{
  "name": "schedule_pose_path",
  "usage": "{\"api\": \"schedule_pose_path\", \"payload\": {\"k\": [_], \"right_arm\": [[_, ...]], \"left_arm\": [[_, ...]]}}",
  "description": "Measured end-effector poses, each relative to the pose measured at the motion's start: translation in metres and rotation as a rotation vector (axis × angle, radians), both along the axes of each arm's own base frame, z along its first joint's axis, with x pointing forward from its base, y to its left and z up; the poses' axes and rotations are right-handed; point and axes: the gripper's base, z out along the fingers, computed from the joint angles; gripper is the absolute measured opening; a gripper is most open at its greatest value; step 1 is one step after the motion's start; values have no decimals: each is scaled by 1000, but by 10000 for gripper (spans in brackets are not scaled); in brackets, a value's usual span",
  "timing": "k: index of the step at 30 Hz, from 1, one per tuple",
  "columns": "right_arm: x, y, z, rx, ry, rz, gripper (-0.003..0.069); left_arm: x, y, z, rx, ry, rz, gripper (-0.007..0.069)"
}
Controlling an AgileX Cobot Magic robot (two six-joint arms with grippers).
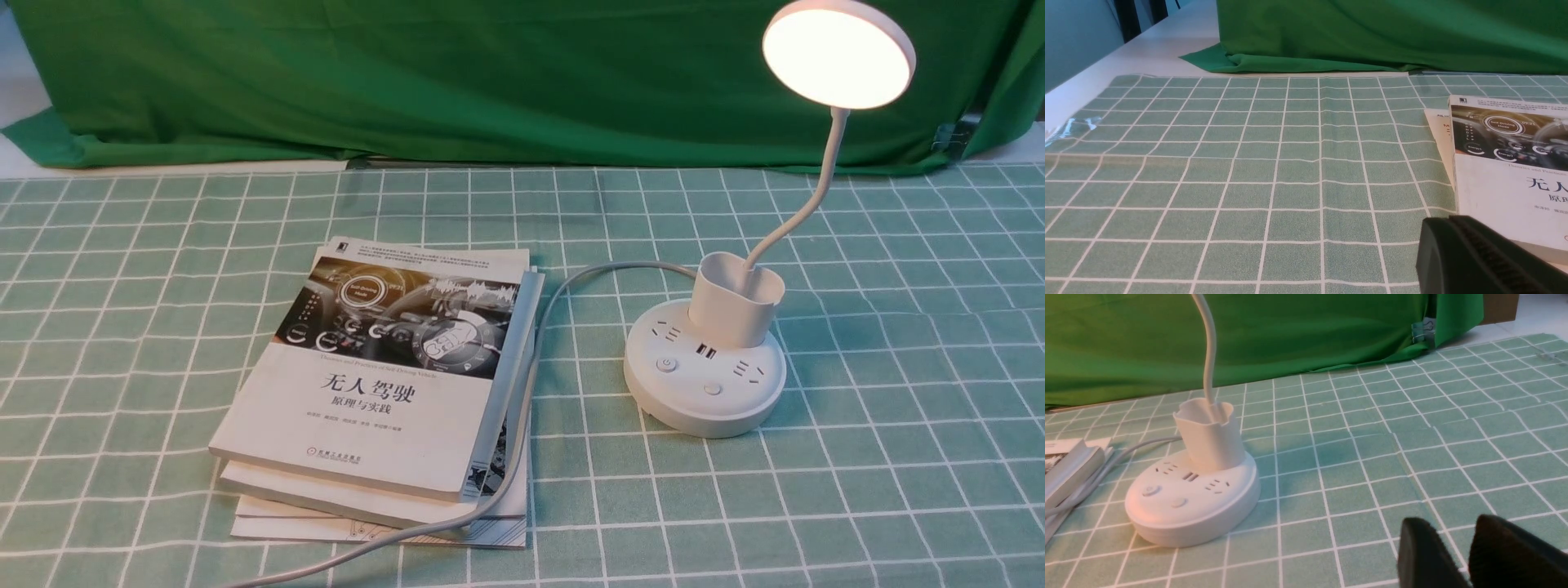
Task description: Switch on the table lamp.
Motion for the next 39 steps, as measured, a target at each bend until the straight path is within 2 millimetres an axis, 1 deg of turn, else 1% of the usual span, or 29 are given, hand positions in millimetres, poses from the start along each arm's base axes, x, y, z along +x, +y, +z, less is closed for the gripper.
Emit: {"api": "schedule_pose_path", "payload": {"k": [32, 39], "right_arm": [[0, 0, 0, 0, 0, 0, 237], [0, 0, 0, 0, 0, 0, 237]], "left_arm": [[0, 0, 0, 25, -3, 2, 21], [0, -2, 0, 25, -3, -38, 21]]}}
